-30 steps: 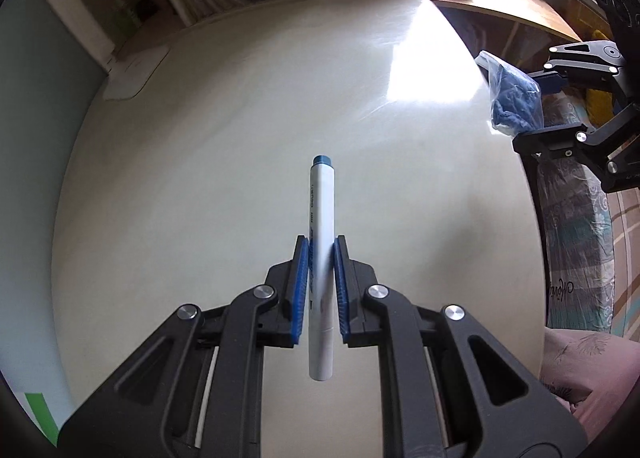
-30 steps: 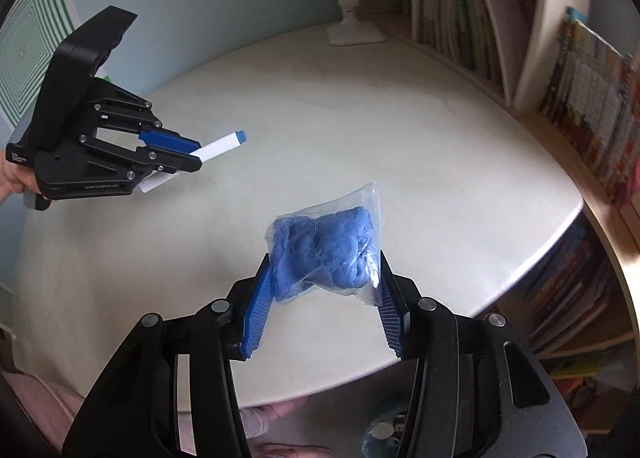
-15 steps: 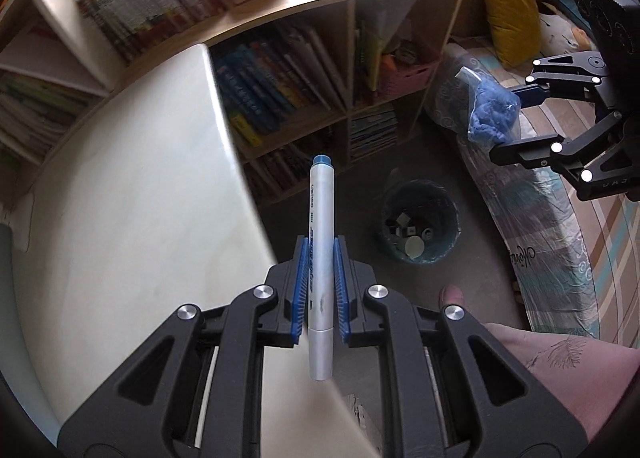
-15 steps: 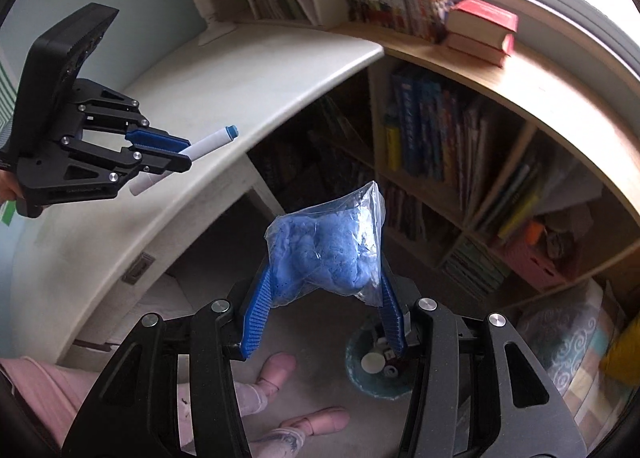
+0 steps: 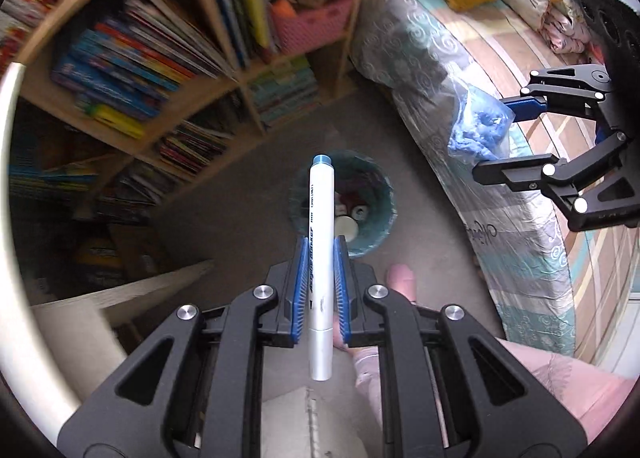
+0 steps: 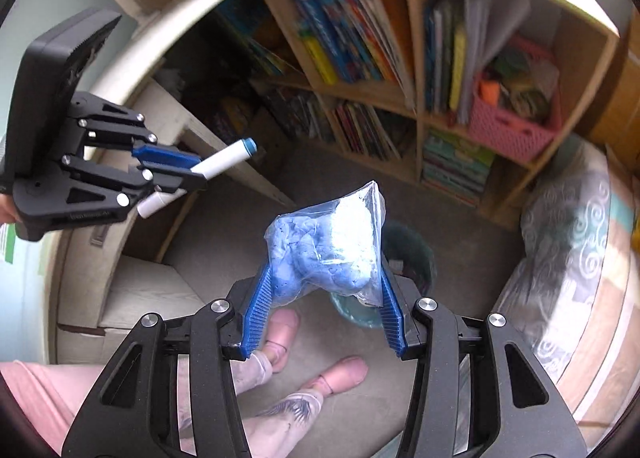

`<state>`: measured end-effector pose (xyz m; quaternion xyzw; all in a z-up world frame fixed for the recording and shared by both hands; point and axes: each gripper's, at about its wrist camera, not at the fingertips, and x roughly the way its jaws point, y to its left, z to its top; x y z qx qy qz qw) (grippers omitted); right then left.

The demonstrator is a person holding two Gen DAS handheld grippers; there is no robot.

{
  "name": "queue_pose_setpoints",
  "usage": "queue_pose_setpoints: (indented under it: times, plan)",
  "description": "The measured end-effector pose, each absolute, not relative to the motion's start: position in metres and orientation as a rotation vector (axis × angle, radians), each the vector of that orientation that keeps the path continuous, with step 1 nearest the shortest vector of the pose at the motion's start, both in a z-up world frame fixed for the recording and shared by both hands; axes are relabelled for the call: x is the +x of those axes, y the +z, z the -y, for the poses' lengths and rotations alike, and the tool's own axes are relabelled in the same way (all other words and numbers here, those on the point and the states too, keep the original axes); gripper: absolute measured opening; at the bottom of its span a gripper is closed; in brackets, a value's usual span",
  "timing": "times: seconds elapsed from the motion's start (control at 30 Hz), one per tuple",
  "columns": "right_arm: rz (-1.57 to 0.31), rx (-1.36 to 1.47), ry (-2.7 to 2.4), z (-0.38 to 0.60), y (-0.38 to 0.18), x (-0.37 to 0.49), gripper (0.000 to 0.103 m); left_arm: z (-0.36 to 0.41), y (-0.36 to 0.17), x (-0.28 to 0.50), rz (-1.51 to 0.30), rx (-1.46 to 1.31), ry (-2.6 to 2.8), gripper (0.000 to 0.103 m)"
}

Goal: Collect trash

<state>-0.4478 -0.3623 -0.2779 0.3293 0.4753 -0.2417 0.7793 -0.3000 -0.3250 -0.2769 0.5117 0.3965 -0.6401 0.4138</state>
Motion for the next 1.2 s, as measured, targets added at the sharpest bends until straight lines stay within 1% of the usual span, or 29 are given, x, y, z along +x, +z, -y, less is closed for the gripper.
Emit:
queue_pose_setpoints:
  times: [0.3,0.6,0.63,0.67,0.7,0.73,0.87,0.93,1.2]
  plan:
    - [-1.036,0.839,-0.502,0.381,-0.356,-0.475,0.049,0.346,-0.362,-0.336,-1.105,1.352,-1.575,0.011]
    - [-1.027,0.869,-0.493,0.387,-0.394,-0.487,0.051,0.355,-0.404,-0.351,-1.117,1.415,-1.567,0.012]
    - [-1.026,0.869,-0.494,0.388,-0.396,-0.488,0.054,0.357,-0.407,-0.354,-1.111,1.428,-1.570,0.018]
    - [-1.021,0.869,-0.496,0.389,-0.398,-0.488,0.061,0.358,-0.410,-0.357,-1.107,1.441,-1.572,0.027]
    - [-1.014,0.864,-0.502,0.391,-0.399,-0.489,0.074,0.359,-0.411,-0.359,-1.089,1.448,-1.571,0.044]
    - [-1.005,0.861,-0.508,0.393,-0.399,-0.491,0.080,0.361,-0.412,-0.361,-1.054,1.456,-1.567,0.052]
    - [-0.989,0.884,-0.529,0.400,-0.401,-0.496,0.079,0.368,-0.417,-0.357,-1.091,1.440,-1.547,0.052]
    - [-0.977,0.910,-0.542,0.404,-0.403,-0.501,0.080,0.368,-0.415,-0.354,-1.078,1.437,-1.535,0.057]
    - [-0.978,0.926,-0.559,0.404,-0.398,-0.514,0.080,0.355,-0.404,-0.346,-1.081,1.424,-1.527,0.057]
